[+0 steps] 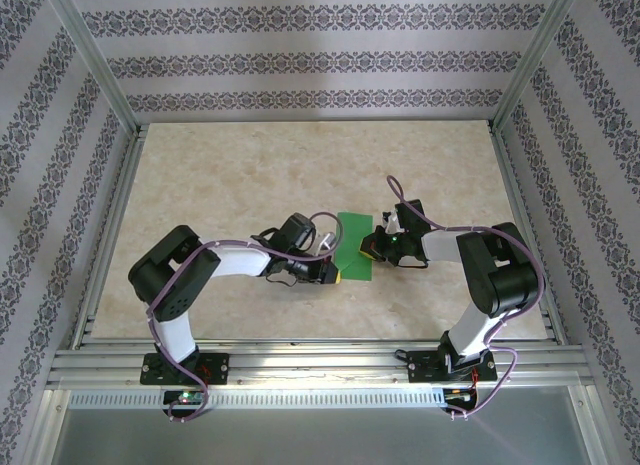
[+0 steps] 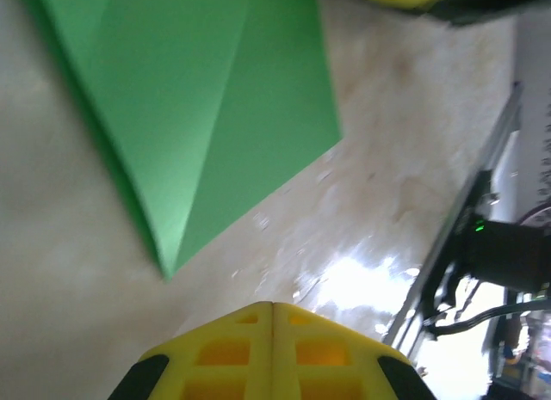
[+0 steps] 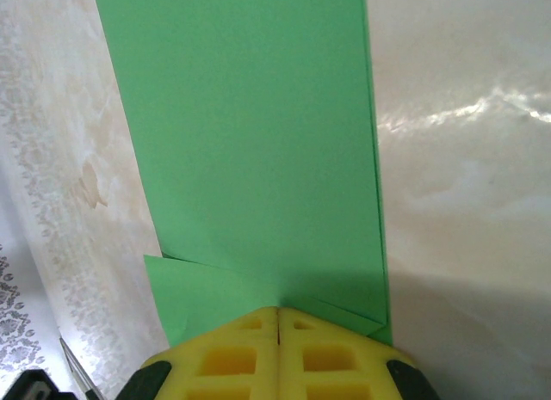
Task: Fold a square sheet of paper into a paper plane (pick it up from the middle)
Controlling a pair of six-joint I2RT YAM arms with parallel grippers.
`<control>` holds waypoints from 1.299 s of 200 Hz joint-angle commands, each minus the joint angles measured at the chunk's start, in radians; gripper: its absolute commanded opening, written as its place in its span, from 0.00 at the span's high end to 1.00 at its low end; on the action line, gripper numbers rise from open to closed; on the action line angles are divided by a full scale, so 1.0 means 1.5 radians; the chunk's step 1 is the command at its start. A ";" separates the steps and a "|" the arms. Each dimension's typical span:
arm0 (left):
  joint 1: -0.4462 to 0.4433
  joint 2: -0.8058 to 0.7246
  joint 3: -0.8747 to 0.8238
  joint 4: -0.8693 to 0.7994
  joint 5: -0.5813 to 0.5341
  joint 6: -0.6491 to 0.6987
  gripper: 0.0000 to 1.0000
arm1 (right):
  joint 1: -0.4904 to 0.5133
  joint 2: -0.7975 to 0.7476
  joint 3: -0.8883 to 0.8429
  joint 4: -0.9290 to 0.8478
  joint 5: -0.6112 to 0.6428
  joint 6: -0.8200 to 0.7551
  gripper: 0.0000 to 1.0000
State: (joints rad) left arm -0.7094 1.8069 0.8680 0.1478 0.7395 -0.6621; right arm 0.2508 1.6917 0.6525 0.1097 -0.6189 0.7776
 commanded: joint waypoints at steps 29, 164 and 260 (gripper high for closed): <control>0.011 0.080 0.113 -0.020 -0.030 -0.004 1.00 | -0.007 0.031 -0.013 -0.073 0.065 -0.017 0.99; 0.011 0.092 0.010 -0.044 -0.054 0.013 1.00 | 0.051 -0.061 0.028 -0.089 0.056 0.005 0.97; 0.011 0.095 0.015 -0.052 -0.059 0.015 1.00 | 0.105 0.009 0.017 -0.083 0.077 0.021 0.98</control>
State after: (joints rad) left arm -0.6983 1.9347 0.9321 0.2001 0.6952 -0.6621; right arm 0.4252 1.6688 0.6792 0.0200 -0.5655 0.8150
